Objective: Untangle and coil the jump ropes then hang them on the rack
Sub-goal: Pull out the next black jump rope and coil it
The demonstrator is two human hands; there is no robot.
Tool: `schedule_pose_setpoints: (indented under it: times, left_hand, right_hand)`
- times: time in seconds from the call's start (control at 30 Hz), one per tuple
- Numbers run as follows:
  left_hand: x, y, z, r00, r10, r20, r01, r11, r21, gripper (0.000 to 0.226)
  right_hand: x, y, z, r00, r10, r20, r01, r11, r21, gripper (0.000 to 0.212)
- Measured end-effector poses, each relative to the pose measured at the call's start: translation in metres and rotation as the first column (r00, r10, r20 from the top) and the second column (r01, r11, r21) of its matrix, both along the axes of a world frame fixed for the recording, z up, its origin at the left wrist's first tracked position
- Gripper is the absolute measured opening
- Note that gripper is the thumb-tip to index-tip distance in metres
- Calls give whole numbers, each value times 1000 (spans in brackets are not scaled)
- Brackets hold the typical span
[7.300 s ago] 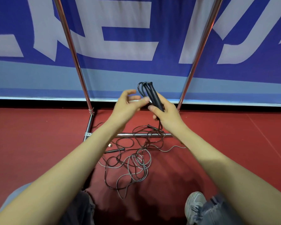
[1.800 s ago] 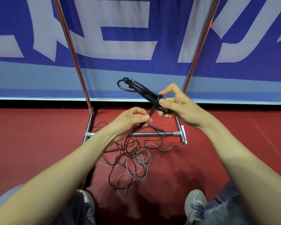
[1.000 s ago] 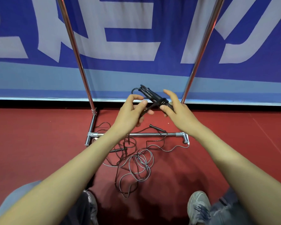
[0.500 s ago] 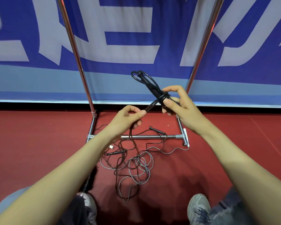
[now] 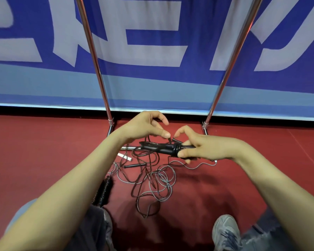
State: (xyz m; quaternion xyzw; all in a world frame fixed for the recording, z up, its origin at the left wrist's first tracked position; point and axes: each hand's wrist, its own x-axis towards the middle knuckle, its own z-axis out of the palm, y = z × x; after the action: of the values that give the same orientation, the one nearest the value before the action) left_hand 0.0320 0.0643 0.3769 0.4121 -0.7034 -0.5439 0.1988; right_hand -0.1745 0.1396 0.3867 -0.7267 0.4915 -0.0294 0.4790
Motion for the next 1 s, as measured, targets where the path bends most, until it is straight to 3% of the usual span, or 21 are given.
schedule_pose_setpoints:
  times: [0.1, 0.2, 0.3, 0.43, 0.57, 0.6, 0.73, 0.87, 1.0]
  left_hand:
    - [-12, 11, 3, 996, 52, 65, -40, 985, -169, 29]
    - [-21, 22, 6, 996, 75, 54, -50, 930, -363, 25]
    - [-25, 27, 2, 998, 70, 0, -64, 916, -397, 31]
    - [-30, 25, 1, 962, 157, -224, -211, 947, -240, 39]
    - [-34, 32, -3, 949, 194, -248, -281, 878, -388, 49]
    - [-35, 34, -5, 938, 214, -272, -303, 887, -349, 48]
    - [-35, 33, -3, 883, 294, -365, -287, 955, 75, 21]
    - [-28, 21, -2, 912, 248, -328, -211, 967, 145, 8]
    - [-21, 13, 0, 908, 242, -341, -181, 963, 200, 12]
  right_hand:
    - [3, -6, -11, 972, -73, -221, 31, 982, -188, 55]
    - [2, -13, -16, 932, -227, -283, 113, 923, -368, 63]
    - [-1, -19, -22, 912, -346, -219, 197, 840, -506, 59]
    - [-1, -22, -26, 891, -454, 9, 384, 744, -547, 56]
    - [-4, -25, -28, 823, -542, 169, 539, 653, -532, 52]
    - [-6, -26, -27, 805, -557, 205, 569, 625, -535, 50]
    - [-8, -28, -20, 697, -564, 443, 717, 557, -419, 43]
    - [-7, -27, -18, 648, -547, 530, 749, 582, -317, 39]
    - [-5, -26, -11, 628, -541, 559, 745, 626, -230, 36]
